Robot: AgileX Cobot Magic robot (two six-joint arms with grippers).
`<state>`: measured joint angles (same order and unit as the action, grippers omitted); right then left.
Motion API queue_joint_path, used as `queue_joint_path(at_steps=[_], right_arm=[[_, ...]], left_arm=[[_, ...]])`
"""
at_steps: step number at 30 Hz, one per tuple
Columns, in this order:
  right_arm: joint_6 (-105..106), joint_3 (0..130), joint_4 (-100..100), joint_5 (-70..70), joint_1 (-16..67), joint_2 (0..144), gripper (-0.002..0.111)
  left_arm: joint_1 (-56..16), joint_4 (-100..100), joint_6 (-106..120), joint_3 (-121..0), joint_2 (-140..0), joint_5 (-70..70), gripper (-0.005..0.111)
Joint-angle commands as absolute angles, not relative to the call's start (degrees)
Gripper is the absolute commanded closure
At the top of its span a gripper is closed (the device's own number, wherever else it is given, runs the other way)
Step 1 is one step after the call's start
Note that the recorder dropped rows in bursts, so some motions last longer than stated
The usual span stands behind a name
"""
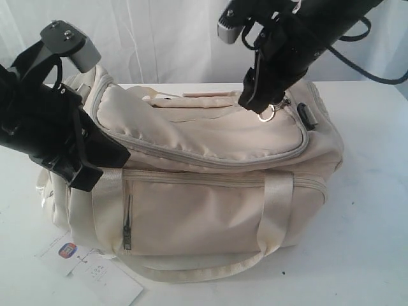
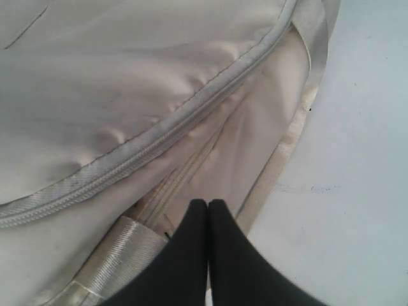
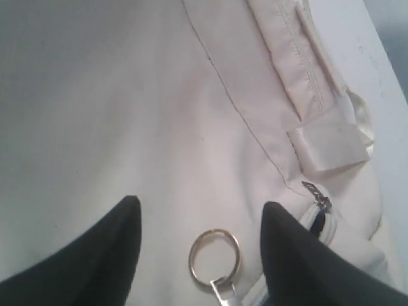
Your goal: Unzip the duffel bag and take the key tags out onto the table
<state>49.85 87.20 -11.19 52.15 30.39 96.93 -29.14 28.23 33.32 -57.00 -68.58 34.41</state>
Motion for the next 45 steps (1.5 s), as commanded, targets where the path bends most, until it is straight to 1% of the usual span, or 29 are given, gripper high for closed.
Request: queue_joint_path(at_steps=[1, 5, 9, 12, 14, 15, 16, 17, 18, 19, 33, 45], right_arm=[[55.7, 87.2, -8.4, 52.5, 31.0, 98.0, 0.055], [55.7, 87.2, -1.9, 58.6, 31.0, 100.1, 0.055], [55.7, 87.2, -1.4, 57.6, 31.0, 101.9, 0.056], [55.7, 87.2, -1.2, 55.8, 31.0, 103.8, 0.062], [55.1, 87.2, -1.2, 54.9, 31.0, 104.5, 0.071], [54.9, 87.2, -1.6, 54.5, 31.0, 104.5, 0.079], [54.2, 87.2, -1.6, 54.0, 31.0, 104.4, 0.084], [52.2, 87.3, -1.6, 53.3, 31.0, 103.9, 0.094], [51.3, 87.3, -1.6, 53.0, 31.0, 103.4, 0.099], [49.7, 87.3, -1.6, 52.6, 31.0, 102.5, 0.107], [42.5, 87.3, -3.2, 53.4, 31.0, 93.9, 0.108], [41.1, 87.3, -7.4, 64.7, 31.0, 91.1, 0.108]], left_arm=[[-29.4, 29.1, 33.2, -56.6, -68.4, 35.4, 0.107], [-29.4, 29.1, 33.2, -56.6, -68.4, 35.4, 0.107], [-29.4, 29.1, 33.2, -56.6, -68.4, 35.4, 0.107], [-29.4, 29.1, 33.2, -56.6, -68.4, 35.4, 0.107], [-29.4, 29.1, 33.2, -56.6, -68.4, 35.4, 0.107], [-29.4, 29.1, 33.2, -56.6, -68.4, 35.4, 0.107], [-29.4, 29.1, 33.2, -56.6, -68.4, 35.4, 0.107], [-29.4, 29.1, 33.2, -56.6, -68.4, 35.4, 0.107], [-29.4, 29.1, 33.2, -56.6, -68.4, 35.4, 0.107], [-29.4, 29.1, 33.2, -56.6, -68.4, 35.4, 0.107], [-29.4, 29.1, 33.2, -56.6, -68.4, 35.4, 0.107], [-29.4, 29.1, 33.2, -56.6, -68.4, 35.5, 0.107]])
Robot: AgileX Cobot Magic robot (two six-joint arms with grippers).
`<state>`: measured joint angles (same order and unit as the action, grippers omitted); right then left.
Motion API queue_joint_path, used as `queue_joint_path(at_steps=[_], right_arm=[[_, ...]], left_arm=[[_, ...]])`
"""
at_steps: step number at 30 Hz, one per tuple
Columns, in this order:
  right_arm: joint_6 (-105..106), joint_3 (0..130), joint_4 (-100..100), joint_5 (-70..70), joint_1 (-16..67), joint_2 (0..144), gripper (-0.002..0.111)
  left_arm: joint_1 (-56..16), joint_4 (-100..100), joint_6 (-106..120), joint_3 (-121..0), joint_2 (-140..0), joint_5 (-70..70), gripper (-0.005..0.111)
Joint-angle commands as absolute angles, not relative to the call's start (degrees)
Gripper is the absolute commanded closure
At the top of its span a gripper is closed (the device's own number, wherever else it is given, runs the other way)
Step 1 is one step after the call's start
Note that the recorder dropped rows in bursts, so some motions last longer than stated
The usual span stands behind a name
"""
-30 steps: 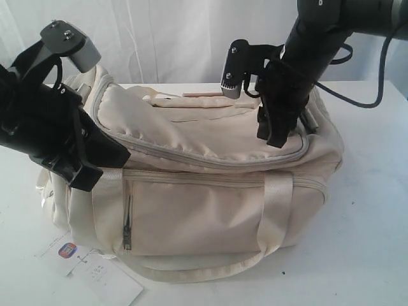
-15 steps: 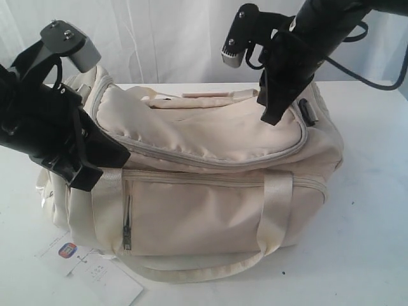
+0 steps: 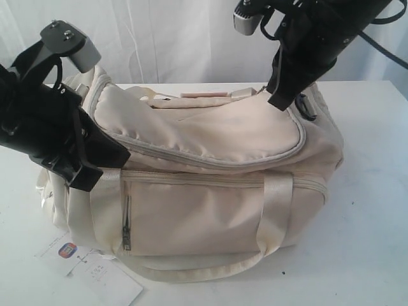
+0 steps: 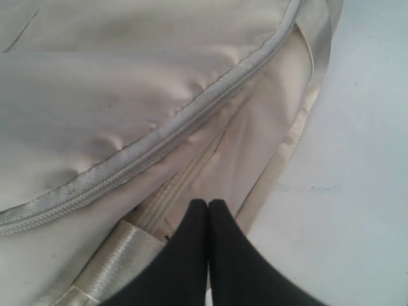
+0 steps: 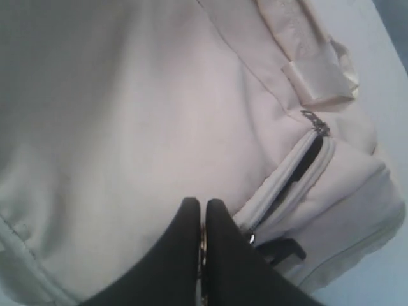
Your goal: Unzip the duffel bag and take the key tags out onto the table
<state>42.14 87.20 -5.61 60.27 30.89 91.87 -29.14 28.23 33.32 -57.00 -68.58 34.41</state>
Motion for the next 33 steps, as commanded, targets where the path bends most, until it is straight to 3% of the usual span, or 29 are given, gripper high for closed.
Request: queue_joint_path(at_steps=[1, 33], right_arm=[[41.1, 87.3, -7.7, 65.7, 31.0, 91.1, 0.108], [30.9, 87.2, -0.3, 70.0, 30.8, 91.1, 0.108]], left_arm=[[-29.4, 29.1, 33.2, -56.6, -68.4, 35.5, 0.107], [-29.4, 29.1, 33.2, -56.6, -68.4, 35.6, 0.107]])
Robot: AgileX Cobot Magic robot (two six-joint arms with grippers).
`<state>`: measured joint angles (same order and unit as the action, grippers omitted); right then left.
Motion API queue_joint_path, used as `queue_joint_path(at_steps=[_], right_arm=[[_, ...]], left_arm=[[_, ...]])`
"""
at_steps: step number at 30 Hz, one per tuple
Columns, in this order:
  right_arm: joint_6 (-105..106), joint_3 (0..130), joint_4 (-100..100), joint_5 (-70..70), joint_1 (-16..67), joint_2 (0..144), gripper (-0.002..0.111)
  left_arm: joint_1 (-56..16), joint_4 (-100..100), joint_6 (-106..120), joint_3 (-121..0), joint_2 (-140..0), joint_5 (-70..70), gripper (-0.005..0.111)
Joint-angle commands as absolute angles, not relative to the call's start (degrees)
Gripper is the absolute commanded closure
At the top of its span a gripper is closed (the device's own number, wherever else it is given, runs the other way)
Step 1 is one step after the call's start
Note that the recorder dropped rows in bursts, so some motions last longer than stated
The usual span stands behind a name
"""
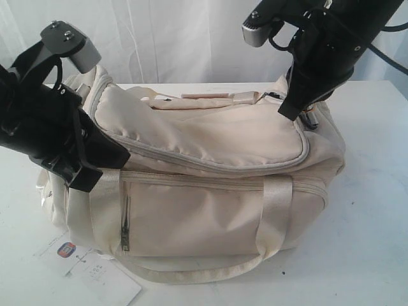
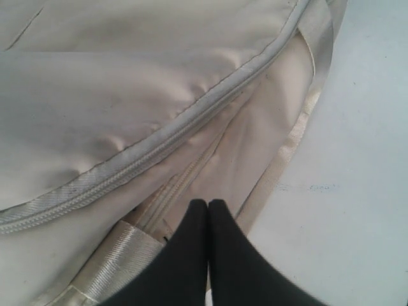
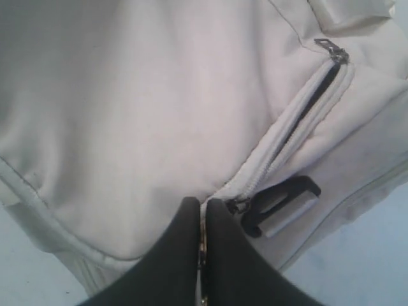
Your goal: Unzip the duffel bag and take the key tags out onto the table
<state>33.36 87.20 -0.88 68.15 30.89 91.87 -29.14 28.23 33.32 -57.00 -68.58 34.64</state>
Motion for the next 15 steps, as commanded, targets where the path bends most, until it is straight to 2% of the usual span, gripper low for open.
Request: queue_joint_path(at_steps=[1, 15], right_arm=[[30.5, 87.1, -0.6, 70.0, 30.8, 91.1, 0.108], [29.6, 80.5, -5.5, 70.0, 30.8, 86.9, 0.108]], left_arm=[[-29.4, 29.1, 33.2, -56.6, -68.4, 35.6, 0.107], [-29.4, 29.1, 33.2, -56.6, -68.4, 35.6, 0.107]])
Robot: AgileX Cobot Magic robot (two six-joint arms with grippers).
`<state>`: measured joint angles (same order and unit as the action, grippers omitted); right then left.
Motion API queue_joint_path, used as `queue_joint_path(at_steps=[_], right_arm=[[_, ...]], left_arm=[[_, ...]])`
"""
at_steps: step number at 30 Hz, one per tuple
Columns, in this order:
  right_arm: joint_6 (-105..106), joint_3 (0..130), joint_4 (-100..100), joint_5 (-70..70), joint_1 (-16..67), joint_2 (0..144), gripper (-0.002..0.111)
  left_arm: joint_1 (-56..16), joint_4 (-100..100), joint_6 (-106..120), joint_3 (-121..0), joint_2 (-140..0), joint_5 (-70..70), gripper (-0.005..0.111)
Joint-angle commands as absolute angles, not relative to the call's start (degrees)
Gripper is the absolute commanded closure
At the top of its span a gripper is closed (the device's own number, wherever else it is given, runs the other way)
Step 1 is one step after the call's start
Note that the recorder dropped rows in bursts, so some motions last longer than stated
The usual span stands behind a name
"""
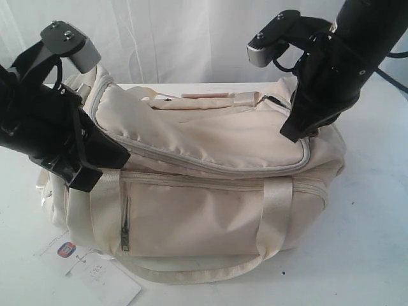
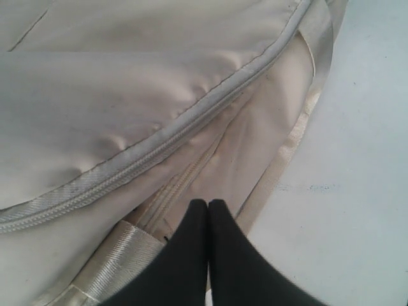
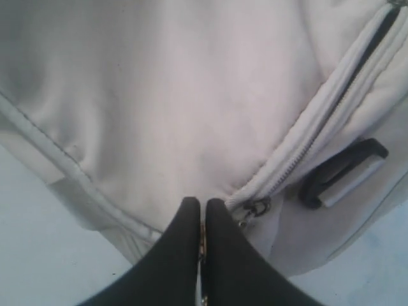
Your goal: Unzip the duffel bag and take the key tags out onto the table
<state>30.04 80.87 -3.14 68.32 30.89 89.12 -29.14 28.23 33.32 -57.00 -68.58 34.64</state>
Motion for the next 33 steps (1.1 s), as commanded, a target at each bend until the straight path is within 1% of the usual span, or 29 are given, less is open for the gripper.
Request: queue_joint_path(at_steps=[1, 7, 17, 26, 33], right_arm=[[29.6, 80.5, -6.0, 70.0, 30.8, 86.5, 0.108], [29.6, 79.8, -7.0, 70.0, 30.8, 84.9, 0.108], [29.5, 73.8, -7.2, 70.0, 30.8, 82.7, 0.108], [29.7, 72.0, -13.8, 70.0, 30.8, 79.5, 0.108], [29.7, 69.6, -14.9, 70.0, 30.8, 78.3, 0.108]], left_arm=[[-29.4, 29.1, 33.2, -56.6, -68.4, 35.6, 0.107], [-29.4, 29.1, 33.2, -56.6, -68.4, 35.6, 0.107], [-29.4, 29.1, 33.2, -56.6, -68.4, 35.6, 0.107], [-29.4, 29.1, 33.2, -56.6, -68.4, 35.6, 0.107], [-29.4, 29.1, 33.2, -56.6, -68.4, 35.6, 0.107]])
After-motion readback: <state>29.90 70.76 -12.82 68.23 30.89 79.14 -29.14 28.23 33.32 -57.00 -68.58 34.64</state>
